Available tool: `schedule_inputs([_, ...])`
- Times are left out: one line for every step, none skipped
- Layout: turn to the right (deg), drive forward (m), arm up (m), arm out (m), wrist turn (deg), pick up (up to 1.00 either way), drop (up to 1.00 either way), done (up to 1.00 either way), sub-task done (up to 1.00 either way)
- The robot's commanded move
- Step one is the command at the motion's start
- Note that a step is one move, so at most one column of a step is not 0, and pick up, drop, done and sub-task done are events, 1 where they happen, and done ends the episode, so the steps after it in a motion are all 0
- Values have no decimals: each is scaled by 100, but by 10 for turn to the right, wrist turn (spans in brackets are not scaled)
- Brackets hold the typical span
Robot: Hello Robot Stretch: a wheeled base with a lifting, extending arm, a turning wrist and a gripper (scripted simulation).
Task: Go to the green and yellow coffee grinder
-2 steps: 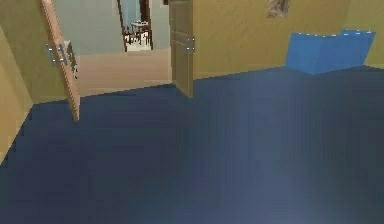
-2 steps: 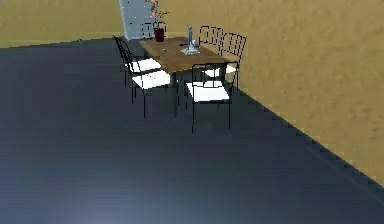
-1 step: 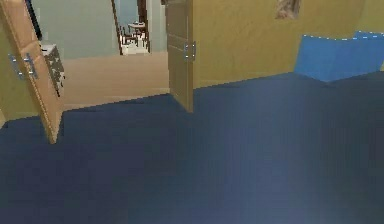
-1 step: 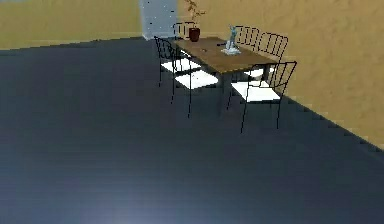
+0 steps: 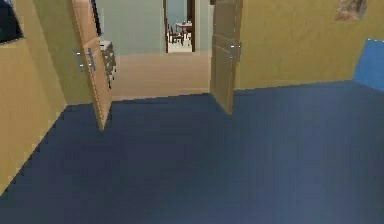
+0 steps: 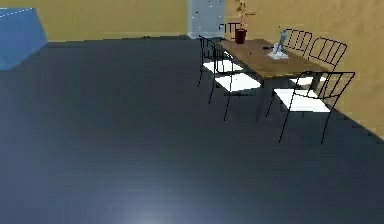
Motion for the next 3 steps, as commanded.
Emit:
schedule_inputs([0, 100, 0, 0, 0, 0, 0, 0, 0])
schedule_inputs([-30, 0, 0, 0, 0, 0, 0, 0, 0])
schedule_inputs([0, 100, 0, 0, 0, 0, 0, 0, 0])
